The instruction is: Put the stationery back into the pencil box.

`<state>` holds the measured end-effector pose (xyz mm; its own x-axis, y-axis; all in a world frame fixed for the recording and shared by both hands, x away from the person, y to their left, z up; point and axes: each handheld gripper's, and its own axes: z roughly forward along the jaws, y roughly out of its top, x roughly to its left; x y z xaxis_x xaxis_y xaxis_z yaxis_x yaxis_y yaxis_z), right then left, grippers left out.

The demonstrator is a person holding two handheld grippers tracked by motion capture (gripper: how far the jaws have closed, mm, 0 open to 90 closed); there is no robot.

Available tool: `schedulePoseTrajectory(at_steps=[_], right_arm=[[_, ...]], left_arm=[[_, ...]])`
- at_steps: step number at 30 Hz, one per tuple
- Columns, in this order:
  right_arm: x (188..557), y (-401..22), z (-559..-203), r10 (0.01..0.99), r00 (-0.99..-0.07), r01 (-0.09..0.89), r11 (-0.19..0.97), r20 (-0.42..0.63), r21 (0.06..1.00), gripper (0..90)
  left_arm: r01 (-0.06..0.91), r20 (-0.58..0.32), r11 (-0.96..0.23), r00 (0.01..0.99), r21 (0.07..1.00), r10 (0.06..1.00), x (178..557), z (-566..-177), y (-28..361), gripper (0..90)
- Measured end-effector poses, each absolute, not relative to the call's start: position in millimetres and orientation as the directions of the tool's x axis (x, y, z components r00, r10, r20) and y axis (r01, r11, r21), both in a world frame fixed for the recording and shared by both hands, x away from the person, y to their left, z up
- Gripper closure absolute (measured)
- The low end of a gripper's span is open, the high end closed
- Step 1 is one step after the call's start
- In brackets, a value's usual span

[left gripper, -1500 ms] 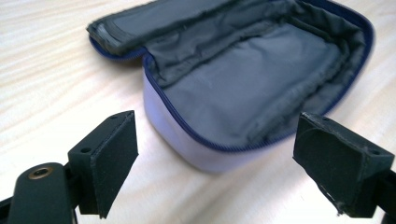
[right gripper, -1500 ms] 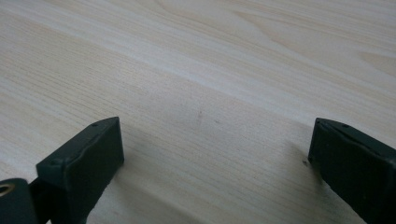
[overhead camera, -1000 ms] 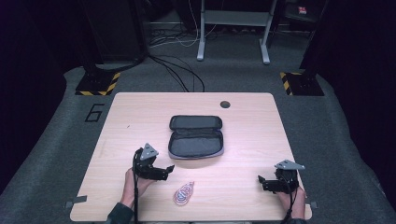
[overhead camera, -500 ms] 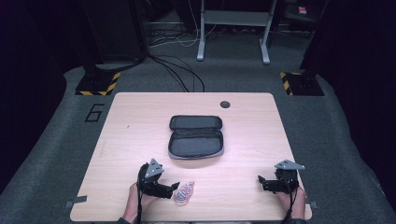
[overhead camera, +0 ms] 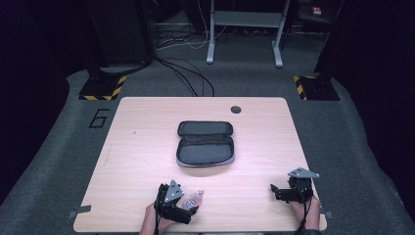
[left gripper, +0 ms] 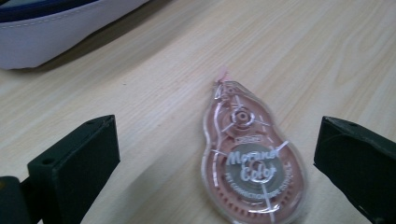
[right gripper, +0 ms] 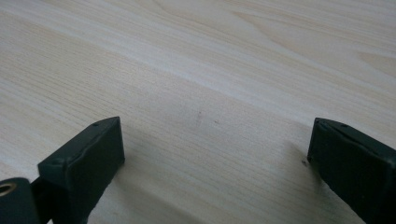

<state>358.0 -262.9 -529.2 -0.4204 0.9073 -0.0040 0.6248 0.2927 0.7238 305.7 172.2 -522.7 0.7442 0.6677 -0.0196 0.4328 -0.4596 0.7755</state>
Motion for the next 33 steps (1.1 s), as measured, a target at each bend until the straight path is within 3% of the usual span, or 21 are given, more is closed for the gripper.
schedulePoseTrajectory(at_steps=[6,15,24,26,33], right_arm=[[358,-263,-529,0.908,-0.42,0.625,0.292,-0.004,0.724,3.2],[358,-263,-529,0.907,-0.42,0.625,0.292,-0.004,0.724,3.3],[358,-263,-529,0.907,-0.42,0.625,0.293,-0.004,0.724,3.3],[358,-263,-529,0.907,-0.42,0.625,0.293,-0.004,0.724,3.3],[358,-263,-529,0.907,-0.42,0.625,0.293,-0.004,0.724,3.3]], left_arm=[[0.424,0.005,-0.479,0.744,0.768,0.668,301,-528,165,3.8],[0.409,0.023,-0.505,0.759,0.76,0.65,298,-528,163,20.7],[0.398,0.017,-0.52,0.782,0.755,0.623,294,-529,163,28.2],[0.384,0.024,-0.527,0.791,0.758,0.611,294,-528,164,37.7],[0.387,0.012,-0.518,0.792,0.763,0.61,293,-528,164,39.4]])
